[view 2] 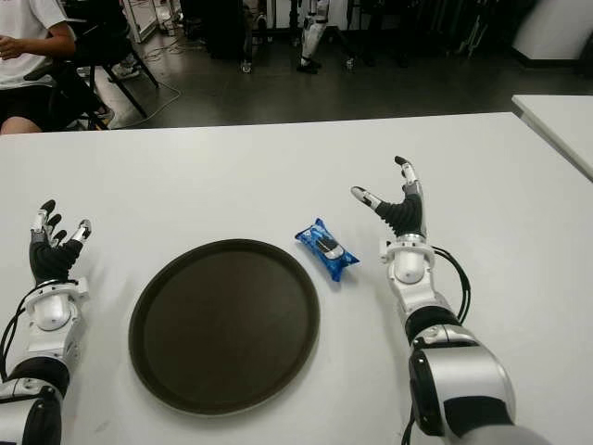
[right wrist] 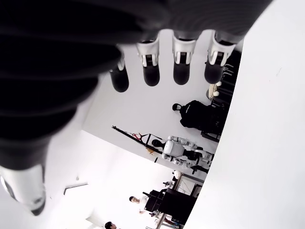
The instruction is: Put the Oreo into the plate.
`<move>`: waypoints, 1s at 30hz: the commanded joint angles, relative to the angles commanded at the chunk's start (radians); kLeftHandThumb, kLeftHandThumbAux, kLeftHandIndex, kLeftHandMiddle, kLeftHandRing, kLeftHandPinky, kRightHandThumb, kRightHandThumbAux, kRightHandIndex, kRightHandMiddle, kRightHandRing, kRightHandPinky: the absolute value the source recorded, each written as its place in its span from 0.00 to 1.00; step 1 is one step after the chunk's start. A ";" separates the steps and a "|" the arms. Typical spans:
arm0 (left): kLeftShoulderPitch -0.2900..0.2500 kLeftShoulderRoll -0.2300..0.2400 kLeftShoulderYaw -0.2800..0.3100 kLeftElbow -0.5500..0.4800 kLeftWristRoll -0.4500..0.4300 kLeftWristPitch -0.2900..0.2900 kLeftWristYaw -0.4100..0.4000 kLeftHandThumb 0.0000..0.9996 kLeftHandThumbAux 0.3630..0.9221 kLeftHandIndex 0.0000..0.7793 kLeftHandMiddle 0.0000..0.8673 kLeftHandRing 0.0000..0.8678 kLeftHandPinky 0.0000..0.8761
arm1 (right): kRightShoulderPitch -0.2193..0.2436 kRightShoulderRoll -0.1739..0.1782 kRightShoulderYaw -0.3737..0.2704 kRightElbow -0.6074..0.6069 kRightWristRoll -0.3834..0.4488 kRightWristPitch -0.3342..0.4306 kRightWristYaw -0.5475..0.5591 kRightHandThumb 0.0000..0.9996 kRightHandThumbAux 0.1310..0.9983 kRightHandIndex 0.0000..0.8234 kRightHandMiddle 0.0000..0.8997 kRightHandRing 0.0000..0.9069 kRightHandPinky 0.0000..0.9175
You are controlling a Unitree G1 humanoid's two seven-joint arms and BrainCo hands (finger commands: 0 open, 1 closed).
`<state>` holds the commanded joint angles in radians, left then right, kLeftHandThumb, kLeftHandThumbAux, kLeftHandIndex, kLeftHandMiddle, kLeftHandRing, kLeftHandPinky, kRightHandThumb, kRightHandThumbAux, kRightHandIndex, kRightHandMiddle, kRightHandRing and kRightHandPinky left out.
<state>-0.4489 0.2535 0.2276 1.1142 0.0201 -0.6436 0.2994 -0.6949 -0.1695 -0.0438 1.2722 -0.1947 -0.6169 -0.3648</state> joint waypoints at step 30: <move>0.009 0.003 -0.002 -0.008 -0.010 0.027 -0.004 0.07 0.67 0.05 0.05 0.04 0.06 | 0.003 -0.006 0.009 -0.002 -0.009 -0.011 0.006 0.00 0.59 0.01 0.00 0.00 0.00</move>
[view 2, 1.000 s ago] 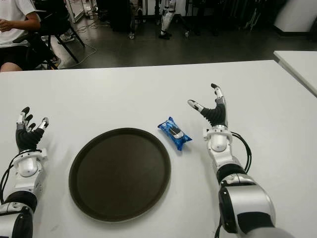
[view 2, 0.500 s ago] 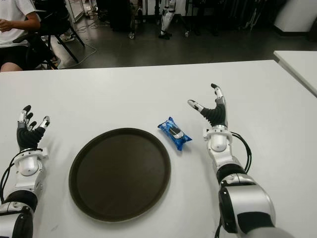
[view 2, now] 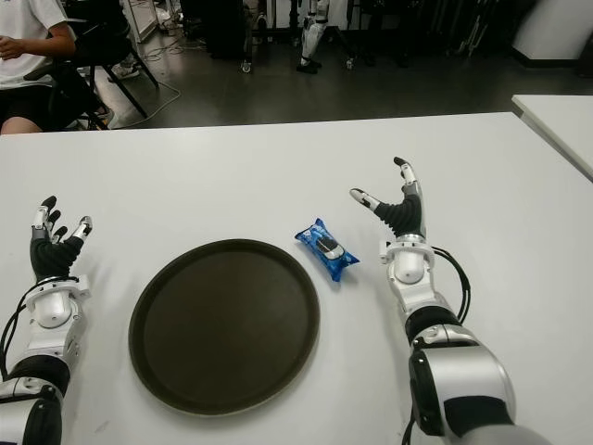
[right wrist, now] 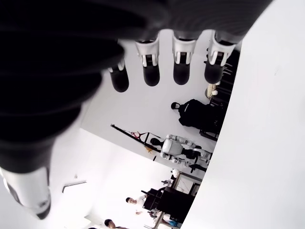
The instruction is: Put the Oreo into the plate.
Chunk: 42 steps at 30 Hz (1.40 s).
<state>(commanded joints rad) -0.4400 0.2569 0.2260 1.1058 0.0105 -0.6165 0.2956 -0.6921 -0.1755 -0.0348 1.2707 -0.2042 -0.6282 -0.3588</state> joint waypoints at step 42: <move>-0.002 0.004 -0.005 0.020 0.010 -0.015 0.008 0.07 0.64 0.04 0.05 0.03 0.04 | -0.003 0.004 -0.012 0.000 0.015 0.054 0.008 0.00 0.50 0.03 0.00 0.00 0.00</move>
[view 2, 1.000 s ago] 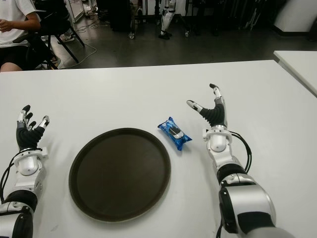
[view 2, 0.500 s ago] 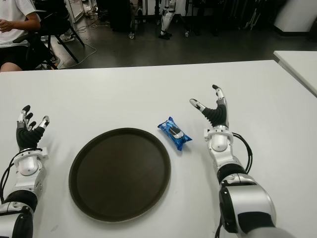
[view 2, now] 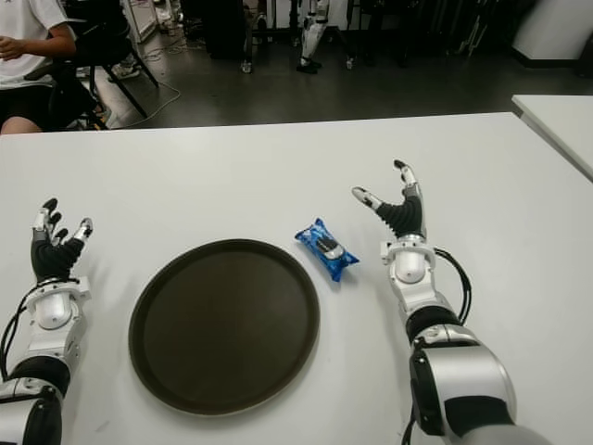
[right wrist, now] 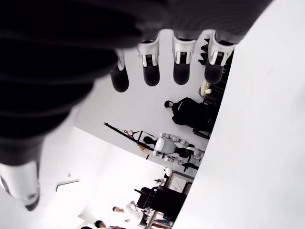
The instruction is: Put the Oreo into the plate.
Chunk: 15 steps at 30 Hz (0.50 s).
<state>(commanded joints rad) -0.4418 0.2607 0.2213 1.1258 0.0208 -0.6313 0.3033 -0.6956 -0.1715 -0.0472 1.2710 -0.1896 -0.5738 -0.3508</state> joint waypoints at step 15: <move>-0.004 -0.005 0.005 0.002 -0.005 -0.001 0.009 0.08 0.67 0.06 0.06 0.05 0.06 | 0.001 0.004 0.013 -0.029 -0.010 -0.018 -0.034 0.00 0.46 0.02 0.00 0.00 0.00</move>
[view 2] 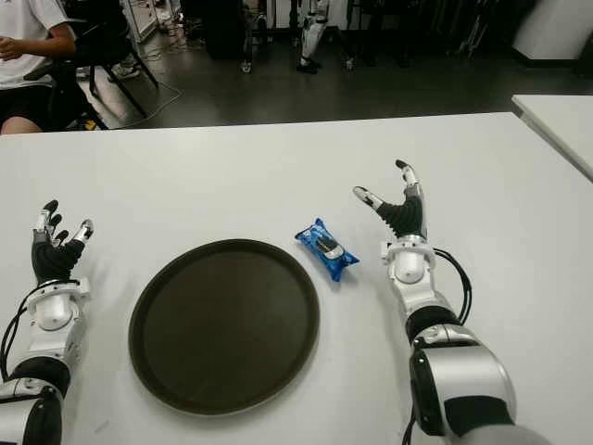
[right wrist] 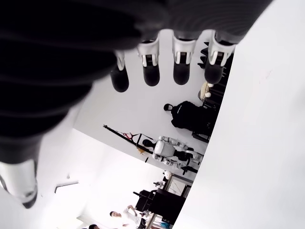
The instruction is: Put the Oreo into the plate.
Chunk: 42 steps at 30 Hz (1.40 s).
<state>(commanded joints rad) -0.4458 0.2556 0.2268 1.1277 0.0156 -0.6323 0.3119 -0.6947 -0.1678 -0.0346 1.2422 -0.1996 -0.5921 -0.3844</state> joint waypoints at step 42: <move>0.008 -0.007 -0.026 -0.025 0.022 0.015 0.003 0.01 0.64 0.06 0.08 0.05 0.04 | 0.079 0.004 0.183 -0.374 -0.160 0.340 0.072 0.00 0.64 0.00 0.10 0.14 0.20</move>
<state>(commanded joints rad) -0.4381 0.2489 0.2012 1.1030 0.0373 -0.6174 0.3152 -0.6153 -0.1641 0.1488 0.8679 -0.3596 -0.2520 -0.3126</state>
